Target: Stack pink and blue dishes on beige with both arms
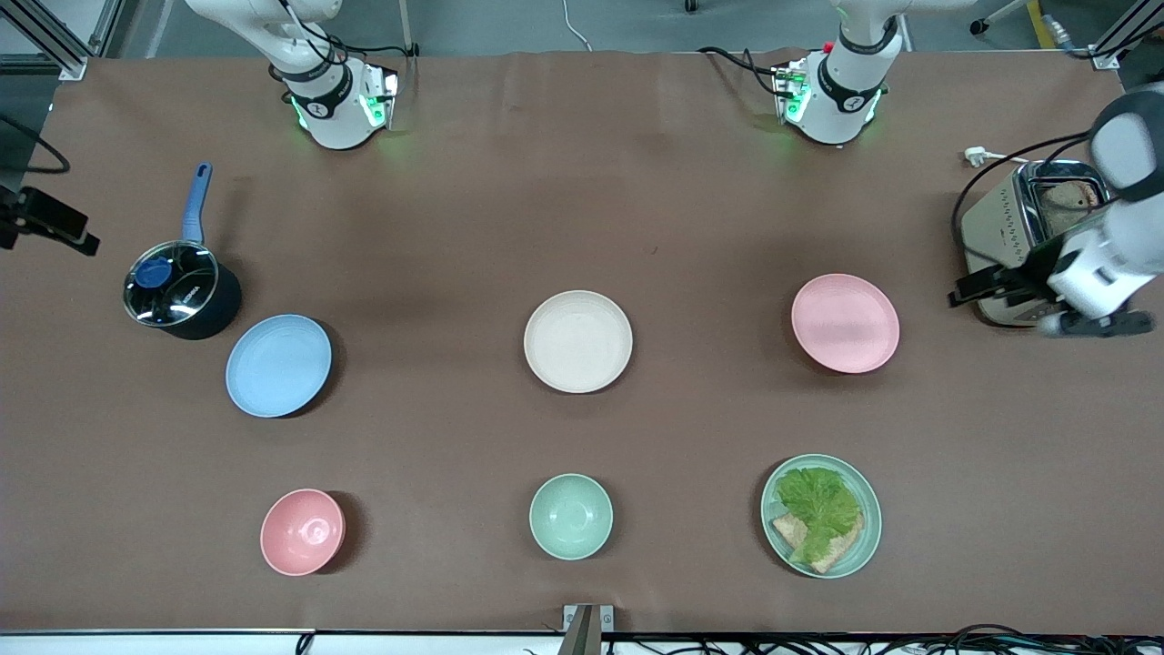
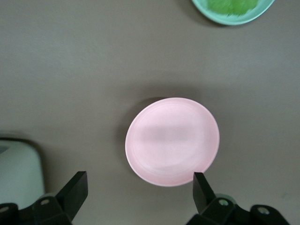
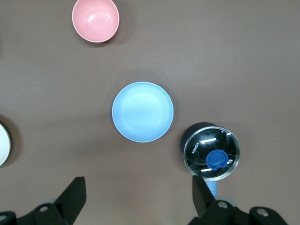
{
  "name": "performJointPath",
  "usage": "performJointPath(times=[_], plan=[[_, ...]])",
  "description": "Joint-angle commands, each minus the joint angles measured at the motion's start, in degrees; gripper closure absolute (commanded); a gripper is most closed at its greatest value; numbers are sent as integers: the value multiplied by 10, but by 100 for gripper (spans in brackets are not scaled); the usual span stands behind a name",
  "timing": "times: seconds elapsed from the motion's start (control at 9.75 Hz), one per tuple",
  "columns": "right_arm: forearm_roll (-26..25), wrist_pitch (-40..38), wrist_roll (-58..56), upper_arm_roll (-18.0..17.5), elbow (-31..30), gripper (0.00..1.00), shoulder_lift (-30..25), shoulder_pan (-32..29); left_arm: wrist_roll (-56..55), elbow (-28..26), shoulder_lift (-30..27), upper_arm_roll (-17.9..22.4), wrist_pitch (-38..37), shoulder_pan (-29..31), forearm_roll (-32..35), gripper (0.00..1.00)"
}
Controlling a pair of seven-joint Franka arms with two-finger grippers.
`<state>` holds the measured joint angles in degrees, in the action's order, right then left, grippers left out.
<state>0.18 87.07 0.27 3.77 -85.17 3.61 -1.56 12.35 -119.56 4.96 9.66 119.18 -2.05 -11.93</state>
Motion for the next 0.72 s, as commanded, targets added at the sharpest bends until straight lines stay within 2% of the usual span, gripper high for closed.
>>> performJointPath(times=[0.0,0.21,0.31,0.51,0.62], plan=[[34,81,-11,-2,-43,0,62,-12,66,-76,39,3,87,2,-25,2],[48,190,-76,18,-117,0,113,-22,73,-129,76,3,196,1,-37,3],[89,241,-126,37,-149,0,139,-27,73,-143,105,3,242,0,-44,8],[177,340,-222,55,-196,0,204,-32,89,-144,138,0,256,-3,-57,12],[218,370,-276,55,-215,0,220,-40,90,-142,148,-4,256,-6,-83,20]])
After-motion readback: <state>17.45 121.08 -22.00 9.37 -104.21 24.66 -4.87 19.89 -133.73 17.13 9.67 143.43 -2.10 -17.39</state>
